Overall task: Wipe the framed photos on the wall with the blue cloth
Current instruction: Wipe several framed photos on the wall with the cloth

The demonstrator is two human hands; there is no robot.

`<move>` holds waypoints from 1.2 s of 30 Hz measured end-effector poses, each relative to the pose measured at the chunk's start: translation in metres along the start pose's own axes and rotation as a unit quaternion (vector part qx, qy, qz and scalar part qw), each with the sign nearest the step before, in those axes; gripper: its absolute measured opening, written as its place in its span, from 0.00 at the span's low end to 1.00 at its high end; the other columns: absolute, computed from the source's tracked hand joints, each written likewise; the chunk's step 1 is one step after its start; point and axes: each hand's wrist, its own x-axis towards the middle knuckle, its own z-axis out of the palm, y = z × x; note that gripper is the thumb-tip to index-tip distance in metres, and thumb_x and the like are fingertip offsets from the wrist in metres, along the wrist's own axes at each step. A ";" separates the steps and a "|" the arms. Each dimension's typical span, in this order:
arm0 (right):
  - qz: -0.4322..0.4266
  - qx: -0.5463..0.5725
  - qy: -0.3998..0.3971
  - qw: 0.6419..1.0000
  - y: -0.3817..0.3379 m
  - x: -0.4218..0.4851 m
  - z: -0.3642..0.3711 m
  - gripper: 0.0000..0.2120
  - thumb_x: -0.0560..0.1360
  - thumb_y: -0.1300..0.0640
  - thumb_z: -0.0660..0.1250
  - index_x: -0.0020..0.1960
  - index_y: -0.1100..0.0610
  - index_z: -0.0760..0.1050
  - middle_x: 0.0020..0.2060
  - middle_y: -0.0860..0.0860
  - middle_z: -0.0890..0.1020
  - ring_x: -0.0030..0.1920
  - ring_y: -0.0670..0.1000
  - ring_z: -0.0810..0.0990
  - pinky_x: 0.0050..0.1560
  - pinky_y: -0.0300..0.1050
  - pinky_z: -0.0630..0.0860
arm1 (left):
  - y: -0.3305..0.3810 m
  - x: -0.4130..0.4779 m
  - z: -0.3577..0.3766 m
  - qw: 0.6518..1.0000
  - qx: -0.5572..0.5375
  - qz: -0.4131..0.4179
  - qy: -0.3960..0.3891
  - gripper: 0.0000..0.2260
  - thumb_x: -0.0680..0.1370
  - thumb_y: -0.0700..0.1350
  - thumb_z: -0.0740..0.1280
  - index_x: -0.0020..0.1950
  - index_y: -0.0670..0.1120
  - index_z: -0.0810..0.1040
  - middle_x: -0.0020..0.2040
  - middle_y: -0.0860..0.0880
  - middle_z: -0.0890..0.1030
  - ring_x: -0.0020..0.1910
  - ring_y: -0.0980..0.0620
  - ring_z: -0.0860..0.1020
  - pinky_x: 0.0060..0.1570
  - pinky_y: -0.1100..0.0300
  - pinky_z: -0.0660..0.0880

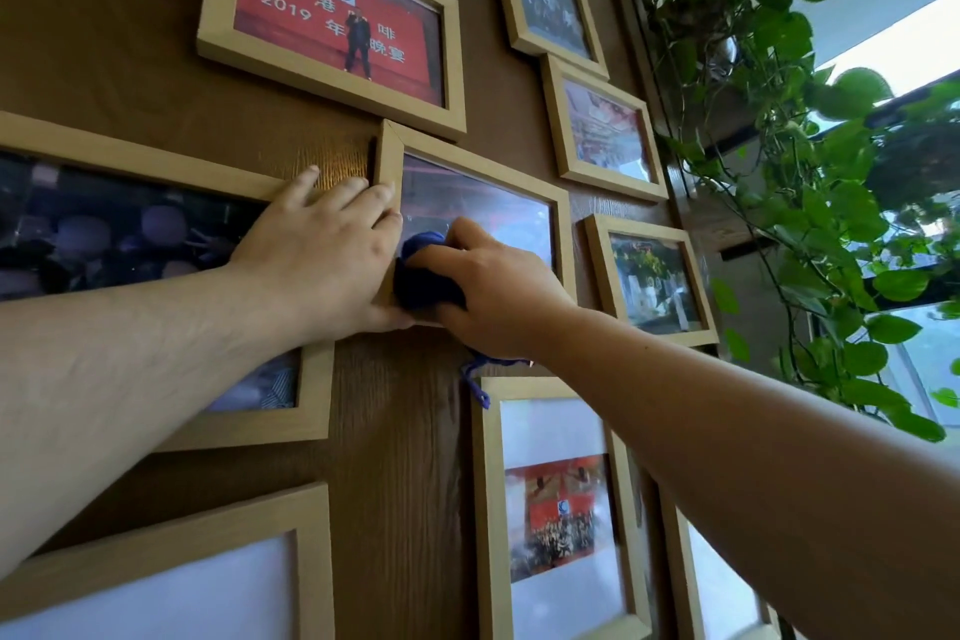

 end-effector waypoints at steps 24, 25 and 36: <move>0.319 0.079 0.077 0.941 0.039 -0.174 0.049 0.22 0.72 0.54 0.64 0.64 0.43 0.64 0.57 0.48 0.71 0.43 0.51 0.76 0.36 0.50 0.78 | 0.097 -0.039 0.026 0.986 -0.026 0.164 -0.025 0.40 0.76 0.68 0.50 0.77 0.44 0.44 0.79 0.41 0.47 0.77 0.43 0.45 0.74 0.42 0.41; 0.324 0.069 0.071 0.941 0.040 -0.177 0.052 0.21 0.72 0.54 0.64 0.63 0.43 0.64 0.56 0.48 0.71 0.41 0.51 0.76 0.35 0.50 0.78 | 0.102 -0.039 0.029 0.984 -0.030 0.171 -0.030 0.41 0.75 0.69 0.50 0.77 0.44 0.43 0.79 0.42 0.47 0.77 0.43 0.45 0.74 0.42 0.40; 0.364 0.013 -0.025 0.931 0.032 -0.185 0.074 0.20 0.73 0.49 0.61 0.64 0.47 0.65 0.52 0.52 0.69 0.39 0.55 0.74 0.35 0.49 0.76 | 0.105 -0.035 0.048 0.978 -0.053 0.177 -0.092 0.44 0.70 0.72 0.55 0.78 0.49 0.46 0.79 0.47 0.50 0.77 0.46 0.47 0.74 0.41 0.45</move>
